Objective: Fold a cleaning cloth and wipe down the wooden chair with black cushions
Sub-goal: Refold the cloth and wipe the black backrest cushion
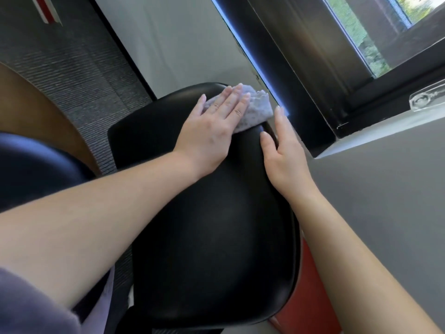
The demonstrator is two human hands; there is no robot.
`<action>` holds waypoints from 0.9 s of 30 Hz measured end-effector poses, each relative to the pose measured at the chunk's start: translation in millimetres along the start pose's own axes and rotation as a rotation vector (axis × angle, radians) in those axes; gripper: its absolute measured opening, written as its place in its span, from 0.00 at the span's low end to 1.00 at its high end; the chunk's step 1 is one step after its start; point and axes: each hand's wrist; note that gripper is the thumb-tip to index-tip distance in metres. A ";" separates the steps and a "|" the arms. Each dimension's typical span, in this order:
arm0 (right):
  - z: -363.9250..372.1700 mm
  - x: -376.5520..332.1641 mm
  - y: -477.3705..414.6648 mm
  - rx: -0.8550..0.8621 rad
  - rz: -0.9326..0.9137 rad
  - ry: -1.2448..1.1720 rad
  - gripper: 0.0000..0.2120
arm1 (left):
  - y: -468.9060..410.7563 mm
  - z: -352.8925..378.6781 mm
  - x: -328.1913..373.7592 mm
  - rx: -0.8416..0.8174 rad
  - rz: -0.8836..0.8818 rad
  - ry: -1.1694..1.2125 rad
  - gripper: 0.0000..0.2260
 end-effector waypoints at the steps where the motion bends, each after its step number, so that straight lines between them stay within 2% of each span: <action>1: 0.5 1.7 2.4 -0.008 0.049 -0.001 0.25 | -3.7 -3.2 -3.5 -0.016 -0.004 -0.010 0.27; 5: 0.3 10.3 7.1 0.058 0.103 -0.180 0.19 | -13.8 -11.4 1.9 -0.035 -0.035 0.010 0.29; 10: -9.9 12.9 9.1 0.009 0.185 -0.649 0.13 | -8.3 -1.3 20.7 0.025 0.095 -0.083 0.26; 13: -17.3 18.4 21.4 0.046 0.179 -0.948 0.15 | 2.2 2.5 34.2 0.043 0.170 -0.140 0.25; 16: -22.0 24.6 39.7 0.099 0.233 -0.971 0.16 | 15.2 8.9 48.0 0.082 0.267 -0.183 0.23; 22: -20.5 40.5 78.3 0.025 0.301 -0.935 0.15 | 41.5 20.3 61.1 0.074 0.361 -0.214 0.22; 27: -22.0 46.8 97.6 0.068 0.315 -0.957 0.13 | 71.4 31.8 81.1 0.042 0.425 -0.165 0.22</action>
Point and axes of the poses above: each hand's wrist, its own y-axis away from the middle knuckle, its own z-axis out of the palm, x = y × z, and after that the axes turned 14 degrees about -x, right-handed
